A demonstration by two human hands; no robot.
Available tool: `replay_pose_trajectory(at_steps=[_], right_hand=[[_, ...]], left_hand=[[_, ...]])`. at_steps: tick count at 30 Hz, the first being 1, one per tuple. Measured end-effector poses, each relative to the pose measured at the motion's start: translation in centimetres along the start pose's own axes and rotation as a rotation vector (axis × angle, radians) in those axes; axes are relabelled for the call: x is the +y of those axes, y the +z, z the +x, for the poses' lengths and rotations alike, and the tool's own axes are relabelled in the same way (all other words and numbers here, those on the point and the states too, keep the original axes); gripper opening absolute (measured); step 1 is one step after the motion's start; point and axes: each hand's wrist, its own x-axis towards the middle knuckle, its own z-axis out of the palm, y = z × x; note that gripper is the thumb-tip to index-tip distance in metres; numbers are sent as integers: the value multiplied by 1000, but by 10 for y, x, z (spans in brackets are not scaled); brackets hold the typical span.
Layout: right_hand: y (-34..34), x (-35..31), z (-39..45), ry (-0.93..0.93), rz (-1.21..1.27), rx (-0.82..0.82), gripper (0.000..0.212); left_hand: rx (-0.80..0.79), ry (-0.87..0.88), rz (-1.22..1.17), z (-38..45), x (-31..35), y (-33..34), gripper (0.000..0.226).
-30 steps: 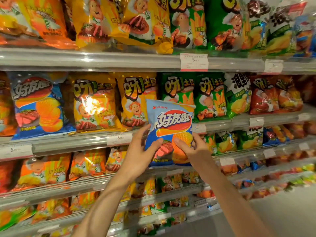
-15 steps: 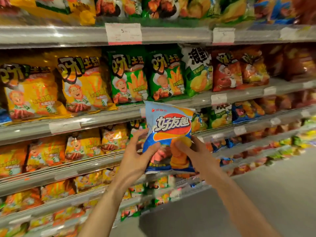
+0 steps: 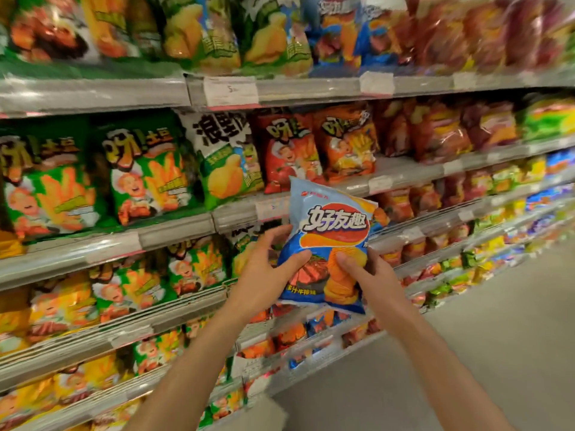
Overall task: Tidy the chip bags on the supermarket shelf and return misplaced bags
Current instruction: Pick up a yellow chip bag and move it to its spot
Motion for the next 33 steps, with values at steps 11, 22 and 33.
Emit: replay_pose_trajectory(at_steps=[11,22,33], right_hand=[[-158,-23,106,-15,-106,127,61],[-253,-92,278,-86,-284,4,72],[-282,-114,413,-137,-249,-96,35]], left_hand=[[-129,121,-44,152,21,147,53],[21,228,64,314,54,228,60],[322,55,145,418,69,293,53]])
